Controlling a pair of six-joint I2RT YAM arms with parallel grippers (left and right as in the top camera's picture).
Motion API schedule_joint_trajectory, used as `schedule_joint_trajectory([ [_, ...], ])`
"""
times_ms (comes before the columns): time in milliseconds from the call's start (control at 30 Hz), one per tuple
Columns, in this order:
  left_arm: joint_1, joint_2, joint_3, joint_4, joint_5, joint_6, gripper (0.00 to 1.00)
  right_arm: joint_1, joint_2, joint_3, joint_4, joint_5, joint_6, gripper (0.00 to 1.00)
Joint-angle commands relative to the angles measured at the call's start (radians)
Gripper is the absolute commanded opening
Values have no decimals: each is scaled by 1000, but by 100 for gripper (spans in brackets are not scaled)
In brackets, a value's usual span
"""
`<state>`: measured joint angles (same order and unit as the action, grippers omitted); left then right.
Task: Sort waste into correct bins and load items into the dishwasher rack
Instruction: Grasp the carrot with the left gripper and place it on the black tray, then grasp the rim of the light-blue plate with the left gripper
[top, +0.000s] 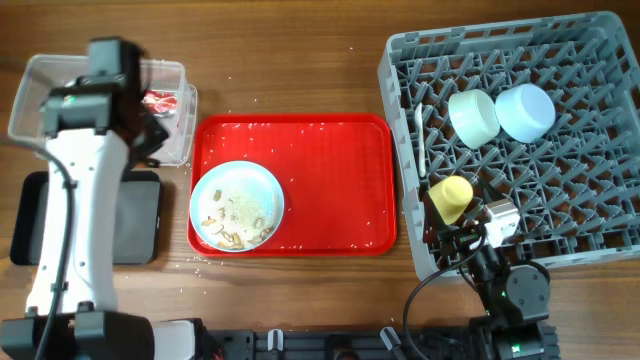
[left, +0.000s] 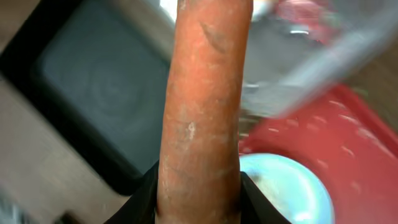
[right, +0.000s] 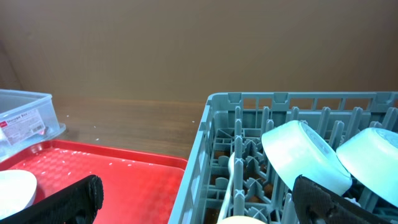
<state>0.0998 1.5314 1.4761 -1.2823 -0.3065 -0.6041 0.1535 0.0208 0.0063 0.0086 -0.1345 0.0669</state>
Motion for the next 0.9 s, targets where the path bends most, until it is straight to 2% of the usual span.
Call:
schedule_joint_trajectory([
  [0,205,-4,-235,64,-34,-315,4,-3,-10,-1,3,-13,14,100],
  [100,353,-3,-402,244,68,-311,4,-3,-10,-1,3,-13,14,100],
  [133,406,-3,-454,332,145,-234,7,-3,-10,-1,3,-13,14,100],
  [167,423,-2,-469,367,188,-189,25,-3,-10,-1,3,-13,14,100],
  [200,431,-2,-470,374,226,-147,59,-3,-10,-1,3,-13,14,100],
  [233,431,-4,-469,371,236,-131,71,-3,-10,-1,3,-13,14,100],
  [300,423,-15,-438,296,236,-133,76,-3,-10,-1,3,-13,14,100],
  [400,362,-56,-336,183,275,-132,76,-3,-10,-1,3,-13,14,100],
  [433,334,-68,-310,157,301,-132,74,-3,-10,-1,3,-13,14,100],
  [500,183,-108,-277,147,366,-53,62,-3,-10,-1,3,-13,14,100],
  [567,-42,-105,-279,149,303,3,60,-3,-10,-1,3,-13,13,99],
  [667,-367,-35,-279,160,126,3,54,-3,-10,-1,3,-13,14,100],
  [733,-537,42,-279,191,54,2,54,-3,-10,-1,3,-13,14,100],
  [833,-660,151,-279,237,21,-11,56,-3,-10,-1,3,-13,14,100],
  [867,-685,203,-279,249,20,-34,52,-3,-10,-1,3,-13,14,100],
])
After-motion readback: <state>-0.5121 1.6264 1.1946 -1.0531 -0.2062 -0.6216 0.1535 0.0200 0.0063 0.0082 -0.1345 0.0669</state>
